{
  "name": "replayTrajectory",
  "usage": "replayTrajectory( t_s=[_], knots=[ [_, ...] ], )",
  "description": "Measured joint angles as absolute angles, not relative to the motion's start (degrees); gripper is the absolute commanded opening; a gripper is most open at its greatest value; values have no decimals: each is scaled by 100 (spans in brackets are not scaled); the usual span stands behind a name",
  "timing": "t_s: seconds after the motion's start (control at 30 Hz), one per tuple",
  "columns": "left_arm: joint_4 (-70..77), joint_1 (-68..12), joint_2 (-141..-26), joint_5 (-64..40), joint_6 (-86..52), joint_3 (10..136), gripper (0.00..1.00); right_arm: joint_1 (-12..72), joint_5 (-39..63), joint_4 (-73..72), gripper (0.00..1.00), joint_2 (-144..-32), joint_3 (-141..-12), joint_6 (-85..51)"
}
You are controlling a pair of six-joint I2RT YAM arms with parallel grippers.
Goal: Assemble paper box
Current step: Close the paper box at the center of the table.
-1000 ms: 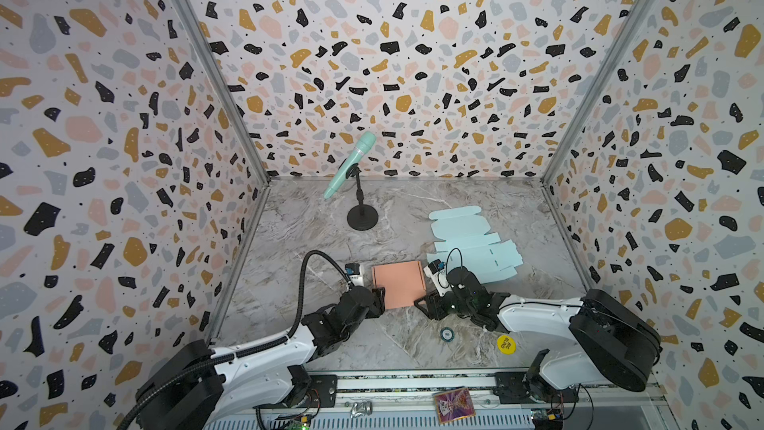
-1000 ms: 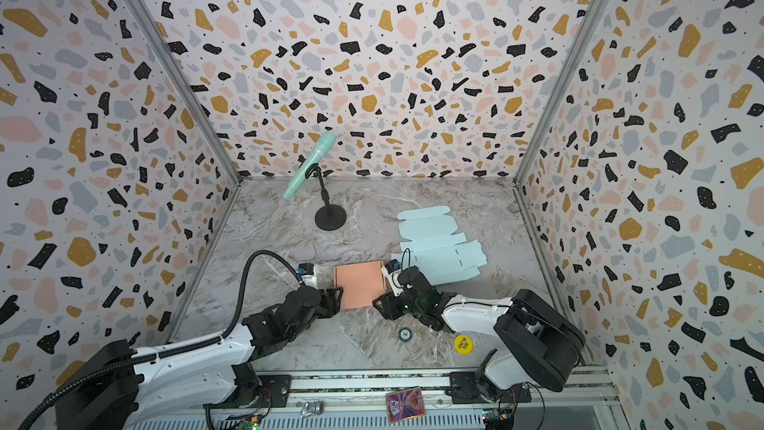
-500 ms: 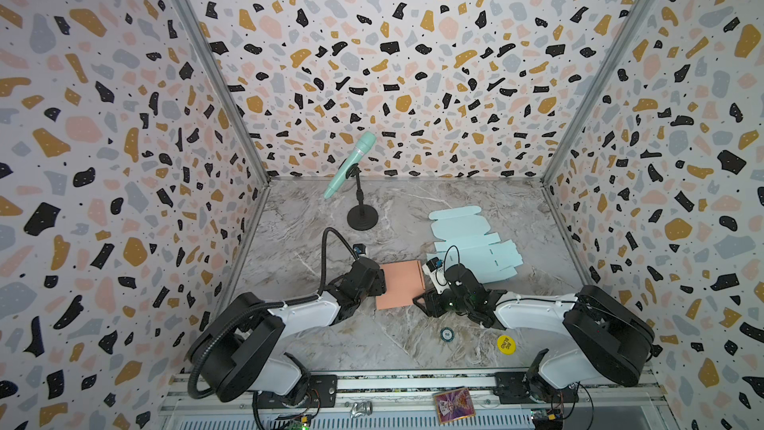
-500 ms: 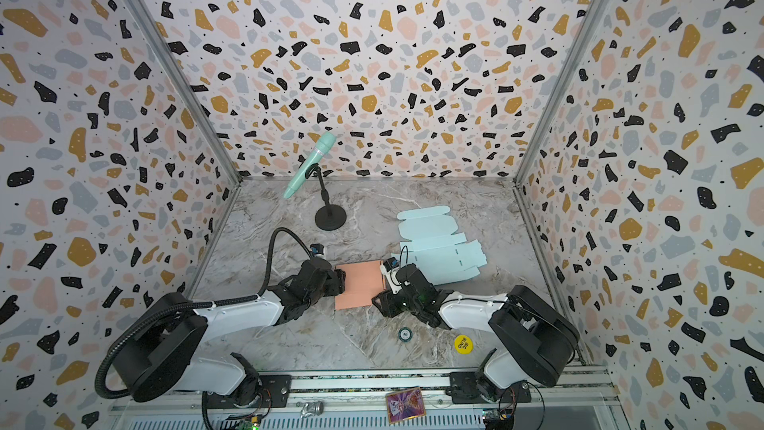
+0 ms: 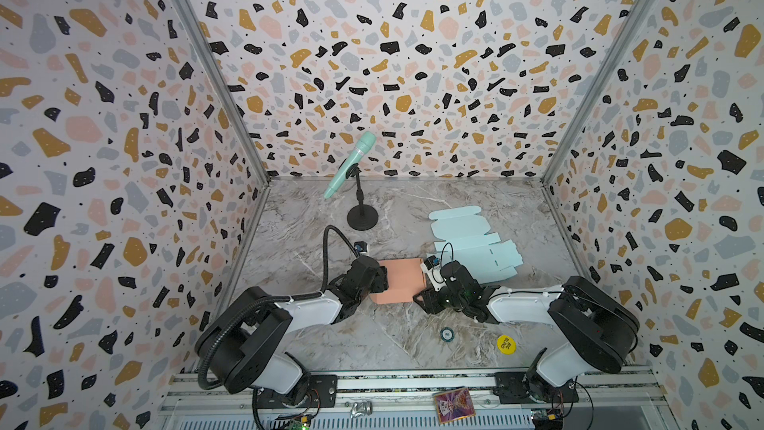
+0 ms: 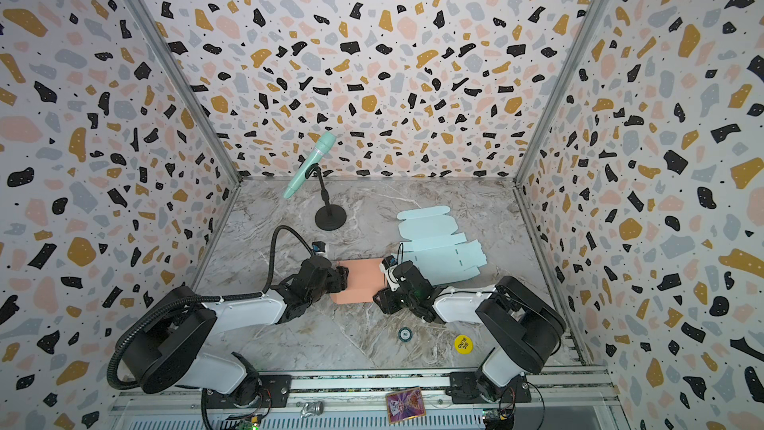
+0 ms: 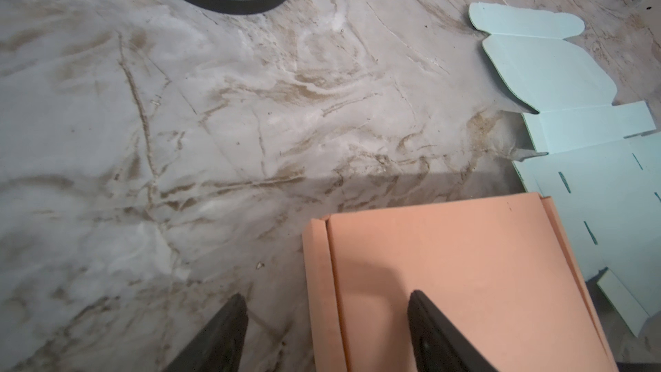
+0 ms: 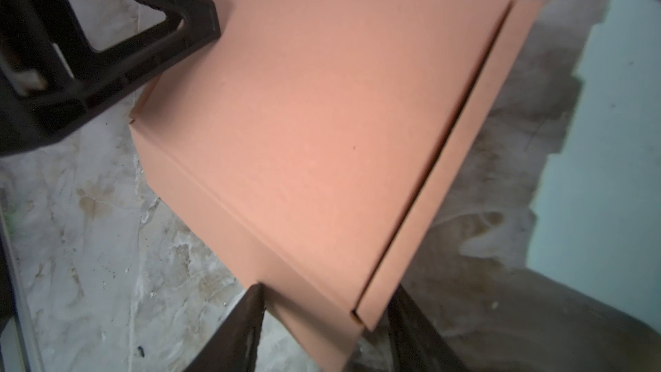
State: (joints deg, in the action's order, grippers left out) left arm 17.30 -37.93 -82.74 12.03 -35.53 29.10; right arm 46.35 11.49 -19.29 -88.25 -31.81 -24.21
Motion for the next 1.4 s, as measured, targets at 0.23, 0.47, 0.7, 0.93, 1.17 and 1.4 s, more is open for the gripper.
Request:
replayTrajectory(
  t_s=[0.23, 0.47, 0.7, 0.93, 1.17, 1.4],
  knots=[
    [1151, -3793, -7430, 1153, -3481, 2912, 90, 4685, 1262, -1918, 62, -8322, -3194, -2523],
    [908, -3835, -6521, 1109, -3579, 2630, 86, 4689, 1326, -1909, 67, -8307, -3192, -2611],
    [746, -4049, -6294, 1041, -3776, 2171, 77, 4689, 1334, -1916, 67, -8309, -3188, -2672],
    [991, -4383, -6495, 943, -3990, 2058, 77, 4703, 1376, -1953, 68, -8315, -3186, -2703],
    [1168, -4735, -6667, 956, -4213, 2001, 77, 4821, 1376, -1975, 68, -8318, -3063, -2783],
    [1341, -4950, -6785, 1120, -4403, 1997, 74, 4932, 1350, -1988, 68, -8340, -3017, -2849]
  ],
)
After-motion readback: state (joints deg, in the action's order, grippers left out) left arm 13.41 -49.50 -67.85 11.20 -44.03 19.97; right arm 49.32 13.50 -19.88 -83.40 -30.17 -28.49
